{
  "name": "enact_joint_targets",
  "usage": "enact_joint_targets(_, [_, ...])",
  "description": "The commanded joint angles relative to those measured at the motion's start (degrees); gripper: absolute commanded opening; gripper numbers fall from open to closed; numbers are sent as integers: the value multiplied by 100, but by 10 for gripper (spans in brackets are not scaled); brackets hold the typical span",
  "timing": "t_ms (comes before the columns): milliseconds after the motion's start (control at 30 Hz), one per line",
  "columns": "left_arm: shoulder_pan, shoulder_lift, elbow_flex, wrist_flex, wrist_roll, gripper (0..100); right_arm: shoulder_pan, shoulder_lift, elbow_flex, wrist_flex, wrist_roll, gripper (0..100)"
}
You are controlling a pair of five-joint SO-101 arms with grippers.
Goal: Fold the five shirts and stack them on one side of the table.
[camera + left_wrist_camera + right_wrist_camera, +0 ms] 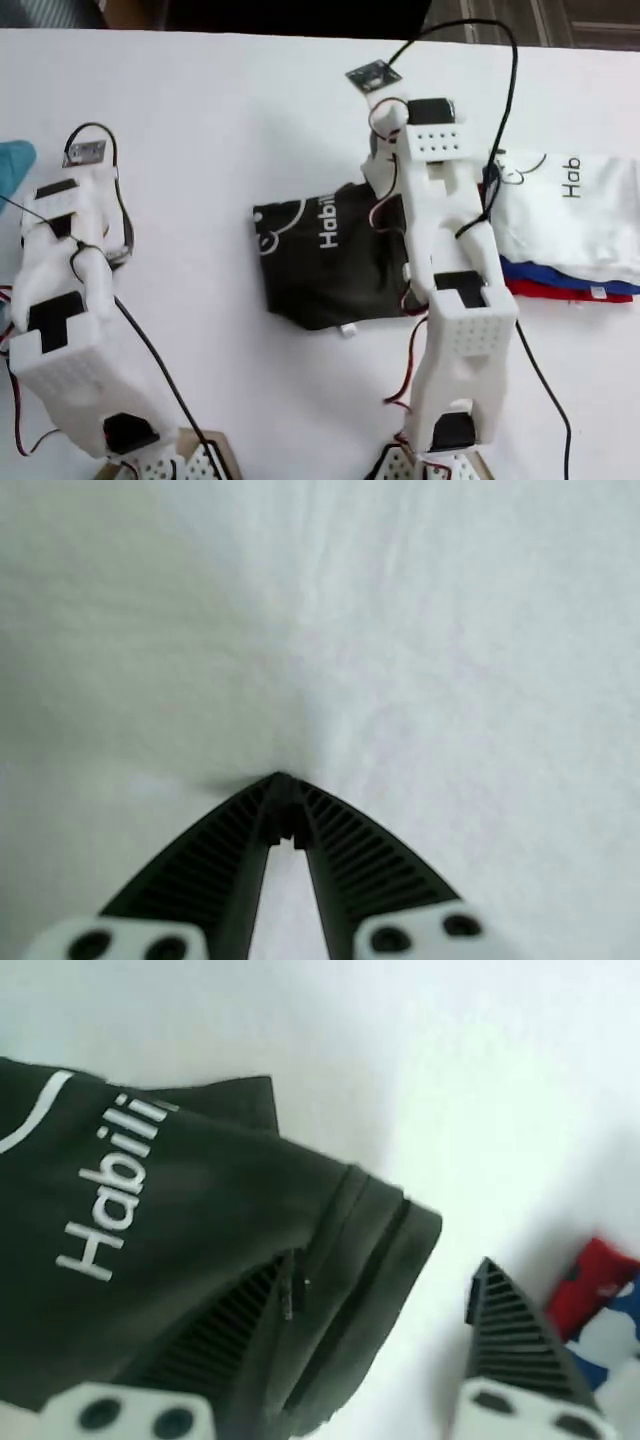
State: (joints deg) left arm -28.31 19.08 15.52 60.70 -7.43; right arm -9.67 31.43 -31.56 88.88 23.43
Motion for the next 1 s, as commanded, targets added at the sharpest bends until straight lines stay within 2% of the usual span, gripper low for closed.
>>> enact_joint_targets(0, [273,-62,-31,-220,35,26,13,-637,-290,488,-88,290])
enact_joint_targets(200, [273,-62,-31,-220,35,26,198,-629,9,637,-1029,291])
enact_joint_targets(333, [273,-62,-31,-220,35,26,75,-655,659,514,-1046,291])
enact_joint_targets(967, [273,-62,-31,-220,35,26,-22,-620,2602,-1305,-1046,291])
